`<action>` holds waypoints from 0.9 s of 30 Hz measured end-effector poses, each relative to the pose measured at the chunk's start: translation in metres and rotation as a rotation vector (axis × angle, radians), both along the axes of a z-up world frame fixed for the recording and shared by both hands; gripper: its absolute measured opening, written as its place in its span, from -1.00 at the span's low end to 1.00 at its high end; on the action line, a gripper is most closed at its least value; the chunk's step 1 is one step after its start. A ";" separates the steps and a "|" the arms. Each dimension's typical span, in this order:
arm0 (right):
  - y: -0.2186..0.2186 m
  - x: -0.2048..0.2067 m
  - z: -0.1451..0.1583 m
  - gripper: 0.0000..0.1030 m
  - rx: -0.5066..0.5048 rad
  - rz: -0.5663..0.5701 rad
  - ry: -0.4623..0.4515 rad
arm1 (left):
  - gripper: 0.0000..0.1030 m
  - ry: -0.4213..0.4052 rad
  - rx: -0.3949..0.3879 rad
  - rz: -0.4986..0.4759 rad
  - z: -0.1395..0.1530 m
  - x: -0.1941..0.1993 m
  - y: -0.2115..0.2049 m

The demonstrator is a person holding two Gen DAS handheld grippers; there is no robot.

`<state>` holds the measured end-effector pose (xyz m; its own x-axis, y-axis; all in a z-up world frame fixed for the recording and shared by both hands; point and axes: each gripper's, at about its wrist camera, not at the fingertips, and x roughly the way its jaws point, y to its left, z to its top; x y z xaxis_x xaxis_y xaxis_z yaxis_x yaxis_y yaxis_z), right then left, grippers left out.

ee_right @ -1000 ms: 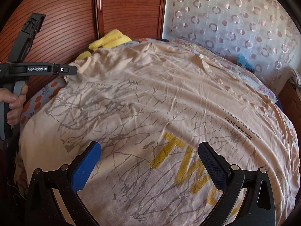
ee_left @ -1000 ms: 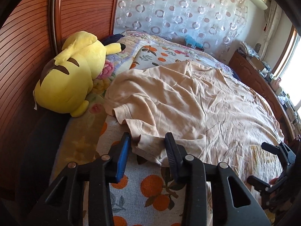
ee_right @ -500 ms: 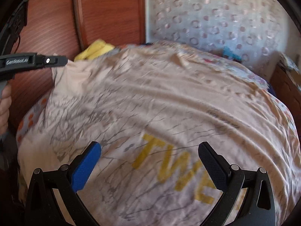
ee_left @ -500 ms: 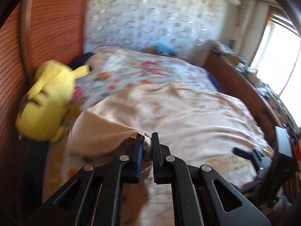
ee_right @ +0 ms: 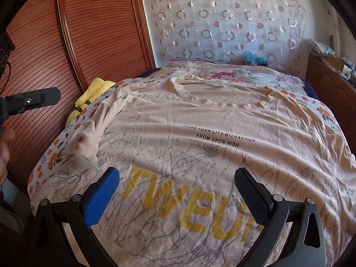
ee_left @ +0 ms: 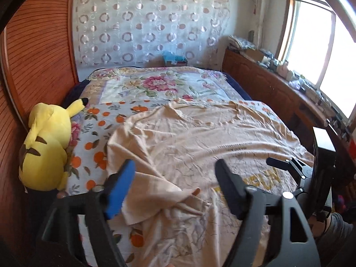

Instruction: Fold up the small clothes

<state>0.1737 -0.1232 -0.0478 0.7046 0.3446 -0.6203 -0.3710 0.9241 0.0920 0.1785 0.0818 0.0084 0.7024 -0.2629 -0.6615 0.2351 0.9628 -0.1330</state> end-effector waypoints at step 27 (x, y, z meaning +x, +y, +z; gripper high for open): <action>0.040 0.040 -0.001 0.71 -0.093 0.248 0.033 | -0.91 0.198 -0.014 -0.023 -0.078 0.031 0.022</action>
